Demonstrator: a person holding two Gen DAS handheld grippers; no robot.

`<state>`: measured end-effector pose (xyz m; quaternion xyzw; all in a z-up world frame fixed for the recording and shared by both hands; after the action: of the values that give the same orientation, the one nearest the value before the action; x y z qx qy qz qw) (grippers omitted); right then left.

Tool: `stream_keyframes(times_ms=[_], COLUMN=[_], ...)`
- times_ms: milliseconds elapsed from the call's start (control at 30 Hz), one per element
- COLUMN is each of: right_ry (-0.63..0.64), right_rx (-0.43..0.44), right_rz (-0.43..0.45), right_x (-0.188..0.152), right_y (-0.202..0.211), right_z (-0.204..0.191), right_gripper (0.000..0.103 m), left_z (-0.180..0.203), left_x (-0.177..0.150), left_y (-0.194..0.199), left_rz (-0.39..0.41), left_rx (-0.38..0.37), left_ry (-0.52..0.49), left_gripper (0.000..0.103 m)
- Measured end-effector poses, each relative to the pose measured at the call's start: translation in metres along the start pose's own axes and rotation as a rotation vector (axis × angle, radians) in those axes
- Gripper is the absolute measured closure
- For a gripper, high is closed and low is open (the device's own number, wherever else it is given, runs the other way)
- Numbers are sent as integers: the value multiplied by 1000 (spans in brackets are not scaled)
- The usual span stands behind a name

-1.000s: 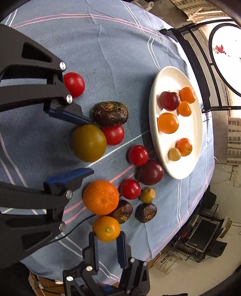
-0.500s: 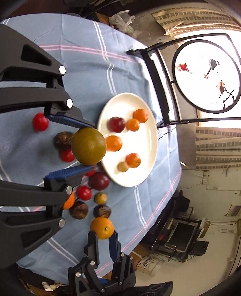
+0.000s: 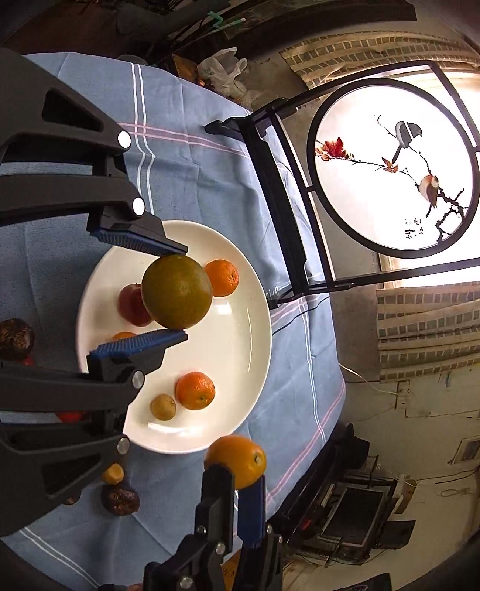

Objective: Organize fruits
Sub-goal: 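Place greenish-brown fruit on the plate with left tool while right tool places yellow-orange fruit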

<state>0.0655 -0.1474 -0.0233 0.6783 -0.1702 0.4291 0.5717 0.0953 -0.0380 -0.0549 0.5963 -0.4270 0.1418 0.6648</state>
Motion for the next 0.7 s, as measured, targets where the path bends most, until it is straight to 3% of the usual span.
stream_keyframes(times_ms=[267, 700], right_ry=[1, -3], right_rx=[6, 10], right_rz=[-49, -87], right_x=[10, 8], right_y=[-43, -67], right_z=[-2, -5], right_gripper=[68, 68], left_z=[-14, -20], left_x=[-7, -9], left_y=[-35, -52], left_rz=[-59, -86], left_rx=[19, 32], left_ry=[16, 28], left_gripper=[64, 64])
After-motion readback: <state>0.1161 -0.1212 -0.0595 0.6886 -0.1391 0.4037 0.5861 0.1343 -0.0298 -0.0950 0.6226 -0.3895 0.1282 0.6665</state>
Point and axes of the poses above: each gripper's, at about its wrist camera, not at the fingertips, and y roughly against the way its jaws point, z to its right, x to its top, the point moved 8 cm from there along -y, roughly the way its jaws point, and after that the axes turned 6 degrees about -x, right-handed, at the moved point
